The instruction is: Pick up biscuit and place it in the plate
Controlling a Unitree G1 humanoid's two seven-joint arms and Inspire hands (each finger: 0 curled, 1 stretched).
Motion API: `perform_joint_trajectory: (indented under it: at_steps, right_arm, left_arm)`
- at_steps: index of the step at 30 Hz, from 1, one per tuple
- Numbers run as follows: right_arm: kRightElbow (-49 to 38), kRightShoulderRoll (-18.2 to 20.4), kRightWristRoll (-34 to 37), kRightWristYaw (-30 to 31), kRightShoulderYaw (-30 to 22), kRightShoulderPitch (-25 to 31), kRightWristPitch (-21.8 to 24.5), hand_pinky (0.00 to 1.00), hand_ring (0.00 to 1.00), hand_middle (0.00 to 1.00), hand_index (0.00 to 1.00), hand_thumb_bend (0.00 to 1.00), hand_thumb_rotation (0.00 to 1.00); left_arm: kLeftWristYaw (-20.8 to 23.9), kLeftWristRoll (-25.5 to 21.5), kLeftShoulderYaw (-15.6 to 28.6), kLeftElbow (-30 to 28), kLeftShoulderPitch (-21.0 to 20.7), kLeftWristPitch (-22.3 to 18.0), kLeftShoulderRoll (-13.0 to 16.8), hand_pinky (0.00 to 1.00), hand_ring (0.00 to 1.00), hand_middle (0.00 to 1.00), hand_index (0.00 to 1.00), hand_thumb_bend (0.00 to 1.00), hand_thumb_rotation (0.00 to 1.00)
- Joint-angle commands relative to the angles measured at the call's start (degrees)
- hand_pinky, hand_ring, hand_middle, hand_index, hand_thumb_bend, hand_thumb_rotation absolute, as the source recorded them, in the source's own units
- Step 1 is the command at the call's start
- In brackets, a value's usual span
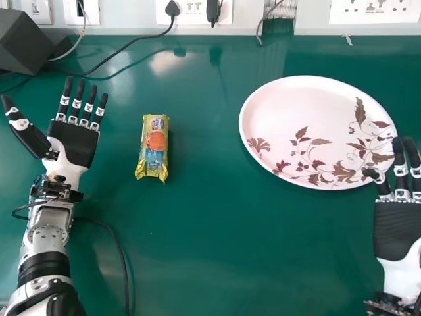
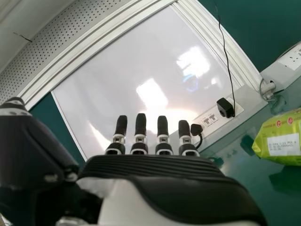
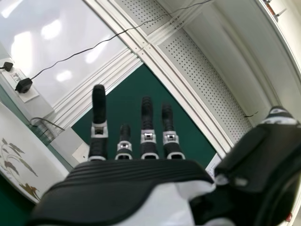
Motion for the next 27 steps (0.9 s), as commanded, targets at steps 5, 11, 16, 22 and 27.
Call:
perform_joint_trajectory:
  at_steps: [5, 11, 16, 22, 27]
  right_arm:
    - [0.22, 0.93, -0.26, 0.14, -0.42, 0.04, -0.19, 0.46, 0.58, 0.8, 0.83, 1.0, 0.42]
    - [0.09, 0.8, -0.13, 0.29, -0.49, 0.21, 0.07, 0.46, 0.57, 0.79, 0.82, 1.0, 0.41]
    - [0.26, 0.96, 0.14, 0.51, -0.43, 0.2, 0.11, 0.45, 0.58, 0.8, 0.82, 1.0, 0.41]
    - [0.2, 1.07, -0.4, 0.31, -0.3, 0.09, -0.12, 0.46, 0.58, 0.8, 0.83, 1.0, 0.43]
    - [0.19, 1.15, -0.19, 0.19, -0.29, 0.04, -0.01, 0.45, 0.57, 0.78, 0.82, 1.0, 0.44]
  left_arm:
    - [-0.02, -0.26, 0.22, 2.47, 4.26, 1.67, -2.61, 1.0, 1.0, 1.0, 0.99, 1.0, 0.63]
    - [0.37, -0.16, 0.13, 1.76, 4.72, 1.7, -2.97, 1.0, 1.0, 1.0, 0.98, 1.0, 0.62]
    - [0.56, 0.14, 0.01, 1.01, 5.15, 1.49, -3.1, 1.0, 1.0, 1.0, 0.98, 1.0, 0.62]
    - [1.21, 0.27, -0.27, -0.37, 5.59, 1.67, -3.48, 1.0, 1.0, 1.0, 0.99, 1.0, 0.63]
    - [2.5, 0.12, -0.26, -0.85, 5.79, 1.81, -3.85, 1.0, 1.0, 1.0, 0.99, 1.0, 0.63]
